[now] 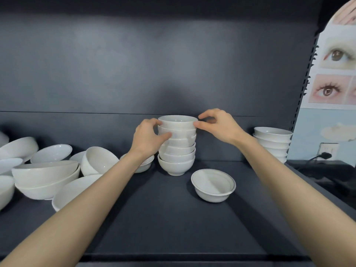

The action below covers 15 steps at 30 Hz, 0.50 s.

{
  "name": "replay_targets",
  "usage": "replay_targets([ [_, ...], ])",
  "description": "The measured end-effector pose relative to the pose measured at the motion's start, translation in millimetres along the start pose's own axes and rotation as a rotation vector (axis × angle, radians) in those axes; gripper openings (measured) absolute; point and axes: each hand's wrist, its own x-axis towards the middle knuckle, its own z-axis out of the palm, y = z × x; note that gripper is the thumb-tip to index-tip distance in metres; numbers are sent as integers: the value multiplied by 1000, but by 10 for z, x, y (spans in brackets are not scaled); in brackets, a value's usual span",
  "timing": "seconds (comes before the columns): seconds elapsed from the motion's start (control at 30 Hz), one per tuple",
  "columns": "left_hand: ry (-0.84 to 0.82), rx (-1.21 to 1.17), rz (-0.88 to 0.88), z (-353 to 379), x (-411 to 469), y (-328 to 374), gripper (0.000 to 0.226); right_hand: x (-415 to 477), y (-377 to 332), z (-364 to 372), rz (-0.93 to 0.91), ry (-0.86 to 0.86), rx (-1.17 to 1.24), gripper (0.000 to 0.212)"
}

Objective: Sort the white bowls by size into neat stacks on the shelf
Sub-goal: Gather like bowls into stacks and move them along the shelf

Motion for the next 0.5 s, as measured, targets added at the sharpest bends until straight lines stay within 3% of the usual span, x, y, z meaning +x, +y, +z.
replay_targets([
  [0.23, -57, 168, 172, 39, -327, 242, 39, -344, 165, -196, -47, 43, -167, 33],
  [0.5, -157, 216, 112, 347, -923, 259, 45, -876, 560, -241, -19, -107, -199, 37],
])
